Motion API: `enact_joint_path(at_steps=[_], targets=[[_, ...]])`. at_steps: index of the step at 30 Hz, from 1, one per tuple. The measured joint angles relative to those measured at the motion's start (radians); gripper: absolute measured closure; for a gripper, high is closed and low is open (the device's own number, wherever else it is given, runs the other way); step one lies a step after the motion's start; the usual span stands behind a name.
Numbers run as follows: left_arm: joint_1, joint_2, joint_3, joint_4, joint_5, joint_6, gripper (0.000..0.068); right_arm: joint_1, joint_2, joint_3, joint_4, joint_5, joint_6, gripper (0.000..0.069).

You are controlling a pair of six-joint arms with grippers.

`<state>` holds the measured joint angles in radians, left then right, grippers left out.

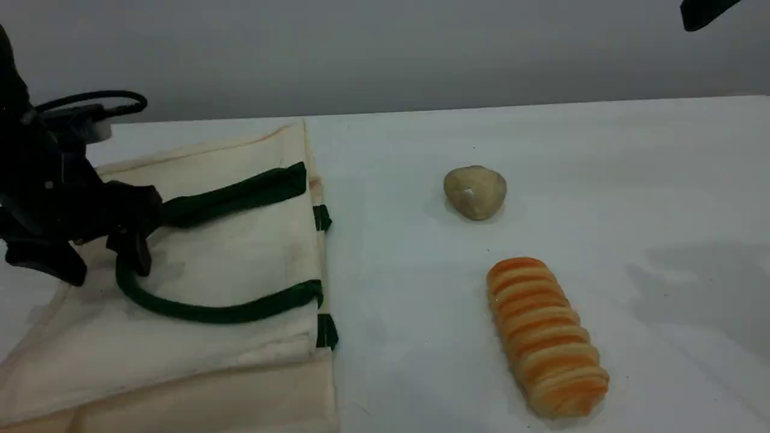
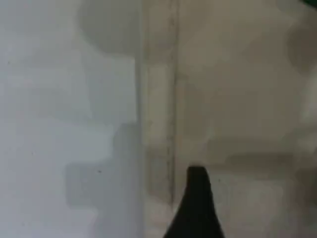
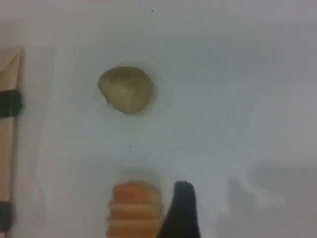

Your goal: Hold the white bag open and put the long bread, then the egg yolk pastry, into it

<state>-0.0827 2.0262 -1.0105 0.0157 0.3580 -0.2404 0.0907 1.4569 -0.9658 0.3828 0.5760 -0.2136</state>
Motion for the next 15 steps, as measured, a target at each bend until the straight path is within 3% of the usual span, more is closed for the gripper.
enact_joint_path(at_steps=[4,10,11,15], targets=[[0.000,0.000,0.000,0.000,-0.017,0.000,0.0251,0.000,0.000,0.000,0.000,0.000,0.000,0.0109],[0.000,0.000,0.000,0.002,-0.034,0.011,0.0577,0.000,0.000,0.000,0.000,0.000,0.001,0.0139],[0.000,0.000,0.000,0.004,-0.034,0.026,0.0605,0.000,0.000,0.000,0.000,0.000,0.001,0.0143],[0.000,-0.004,0.000,0.004,-0.028,0.056,0.0611,0.000,0.000,0.000,0.000,-0.002,0.000,0.0161]])
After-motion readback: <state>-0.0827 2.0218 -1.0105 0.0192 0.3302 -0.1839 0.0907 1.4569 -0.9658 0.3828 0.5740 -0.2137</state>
